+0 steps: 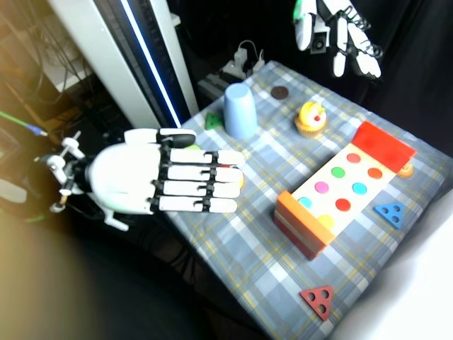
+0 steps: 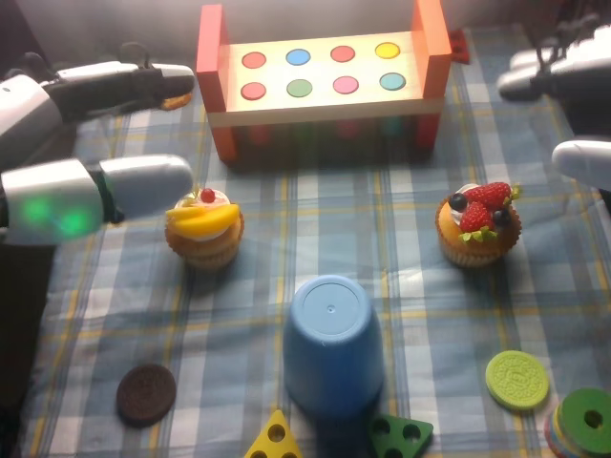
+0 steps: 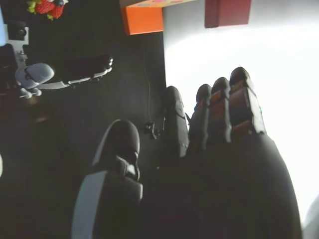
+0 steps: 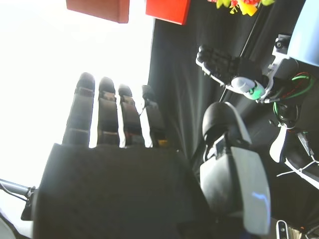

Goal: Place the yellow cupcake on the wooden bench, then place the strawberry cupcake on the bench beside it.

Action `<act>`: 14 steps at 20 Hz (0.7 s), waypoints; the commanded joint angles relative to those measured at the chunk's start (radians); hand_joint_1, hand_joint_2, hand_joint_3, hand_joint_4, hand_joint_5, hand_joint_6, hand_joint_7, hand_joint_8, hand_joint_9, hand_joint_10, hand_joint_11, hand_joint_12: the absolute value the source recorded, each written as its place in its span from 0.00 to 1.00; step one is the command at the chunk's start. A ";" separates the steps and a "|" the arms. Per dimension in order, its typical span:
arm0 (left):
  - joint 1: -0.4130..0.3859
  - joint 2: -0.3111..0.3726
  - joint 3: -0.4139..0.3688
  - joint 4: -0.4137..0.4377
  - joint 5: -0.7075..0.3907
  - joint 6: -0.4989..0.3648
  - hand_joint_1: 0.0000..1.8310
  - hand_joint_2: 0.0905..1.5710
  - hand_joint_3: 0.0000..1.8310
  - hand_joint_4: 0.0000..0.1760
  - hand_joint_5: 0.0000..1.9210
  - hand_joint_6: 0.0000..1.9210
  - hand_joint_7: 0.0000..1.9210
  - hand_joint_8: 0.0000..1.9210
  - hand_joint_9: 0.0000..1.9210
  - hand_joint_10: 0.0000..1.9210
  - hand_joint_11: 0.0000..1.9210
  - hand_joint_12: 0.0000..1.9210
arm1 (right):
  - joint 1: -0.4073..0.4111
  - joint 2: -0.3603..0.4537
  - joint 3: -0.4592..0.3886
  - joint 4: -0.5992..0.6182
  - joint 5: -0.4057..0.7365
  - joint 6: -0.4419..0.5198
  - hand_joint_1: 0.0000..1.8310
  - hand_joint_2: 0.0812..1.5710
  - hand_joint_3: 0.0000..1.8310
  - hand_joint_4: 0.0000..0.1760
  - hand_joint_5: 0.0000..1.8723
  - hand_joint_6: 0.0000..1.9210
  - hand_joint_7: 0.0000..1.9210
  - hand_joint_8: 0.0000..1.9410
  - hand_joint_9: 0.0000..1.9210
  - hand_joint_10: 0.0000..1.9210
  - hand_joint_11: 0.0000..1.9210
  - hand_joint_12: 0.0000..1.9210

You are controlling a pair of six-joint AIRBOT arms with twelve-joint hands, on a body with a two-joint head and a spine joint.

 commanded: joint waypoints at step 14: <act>-0.228 -0.191 0.130 -0.197 0.357 0.615 0.40 0.55 0.00 1.00 0.09 0.00 0.15 0.00 0.13 0.00 0.00 0.23 | 0.009 0.015 -0.014 0.024 0.182 0.014 0.26 0.83 0.00 0.00 0.37 0.00 0.36 0.00 0.35 0.00 0.30 0.12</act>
